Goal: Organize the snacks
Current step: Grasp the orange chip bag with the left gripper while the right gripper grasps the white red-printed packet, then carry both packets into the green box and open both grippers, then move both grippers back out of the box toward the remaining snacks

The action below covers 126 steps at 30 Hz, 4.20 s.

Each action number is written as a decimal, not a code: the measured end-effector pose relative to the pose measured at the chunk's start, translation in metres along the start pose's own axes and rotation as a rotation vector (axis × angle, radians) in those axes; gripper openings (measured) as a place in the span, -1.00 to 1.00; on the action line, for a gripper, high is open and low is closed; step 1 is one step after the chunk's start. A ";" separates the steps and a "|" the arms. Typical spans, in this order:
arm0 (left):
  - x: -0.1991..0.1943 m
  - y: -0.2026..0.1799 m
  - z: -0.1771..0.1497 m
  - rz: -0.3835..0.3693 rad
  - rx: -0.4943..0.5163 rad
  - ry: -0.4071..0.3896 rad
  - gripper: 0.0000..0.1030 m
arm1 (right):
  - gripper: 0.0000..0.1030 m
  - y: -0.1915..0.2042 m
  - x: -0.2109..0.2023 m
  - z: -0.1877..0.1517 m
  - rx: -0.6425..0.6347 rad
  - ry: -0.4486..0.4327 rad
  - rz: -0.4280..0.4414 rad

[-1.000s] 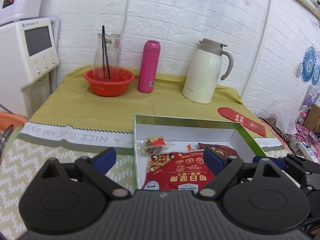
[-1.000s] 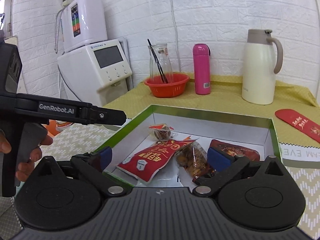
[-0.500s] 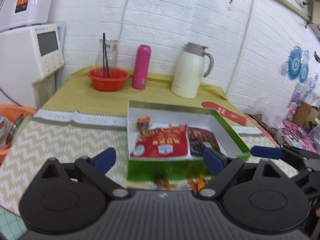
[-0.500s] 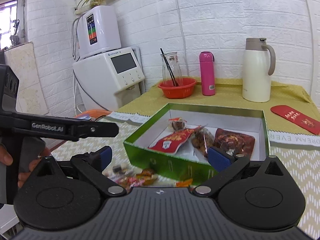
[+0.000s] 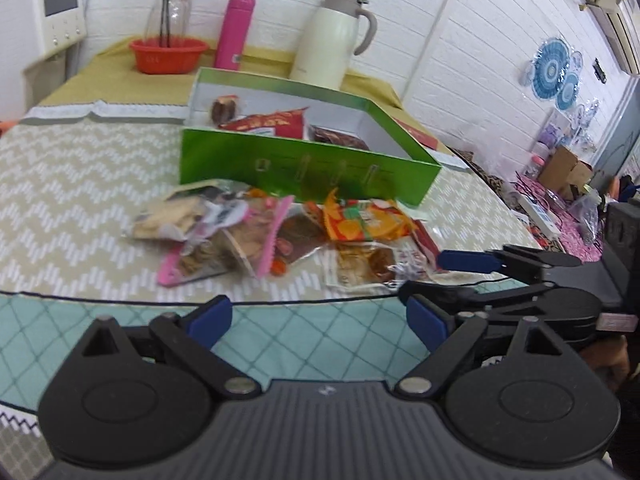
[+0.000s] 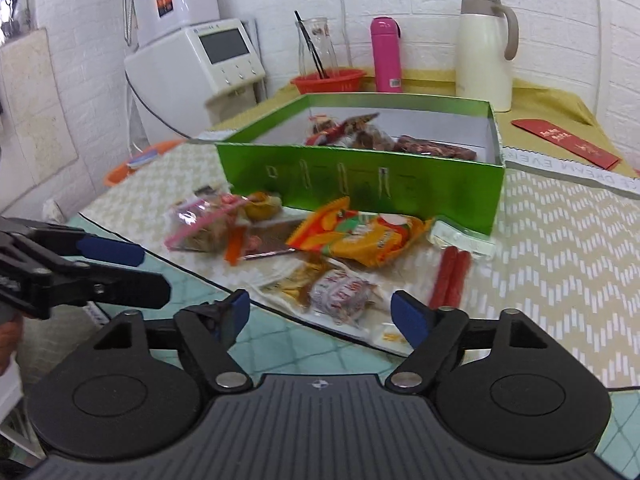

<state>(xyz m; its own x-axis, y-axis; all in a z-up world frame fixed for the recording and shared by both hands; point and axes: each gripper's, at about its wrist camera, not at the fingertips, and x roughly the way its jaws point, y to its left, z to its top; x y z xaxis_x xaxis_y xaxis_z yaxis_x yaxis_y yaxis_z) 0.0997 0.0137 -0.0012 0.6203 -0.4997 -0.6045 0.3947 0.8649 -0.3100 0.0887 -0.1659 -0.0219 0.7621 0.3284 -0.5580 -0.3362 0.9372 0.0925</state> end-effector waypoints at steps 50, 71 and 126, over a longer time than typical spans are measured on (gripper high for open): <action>0.140 -0.050 0.076 -0.034 0.283 0.195 0.47 | 0.15 -0.018 -0.019 -0.024 -0.026 0.057 0.009; 0.100 -0.047 0.072 -0.108 0.221 0.107 0.13 | 0.17 -0.002 -0.035 -0.011 -0.063 0.001 -0.009; 0.116 0.032 0.195 0.173 0.037 -0.080 0.99 | 1.00 -0.055 0.065 0.112 -0.014 -0.150 -0.108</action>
<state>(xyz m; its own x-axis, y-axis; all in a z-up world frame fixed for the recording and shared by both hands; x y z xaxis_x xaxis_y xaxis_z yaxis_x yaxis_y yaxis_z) 0.3162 -0.0250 0.0617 0.7327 -0.3468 -0.5856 0.3008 0.9368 -0.1784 0.2186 -0.1829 0.0293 0.8680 0.2409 -0.4343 -0.2549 0.9666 0.0266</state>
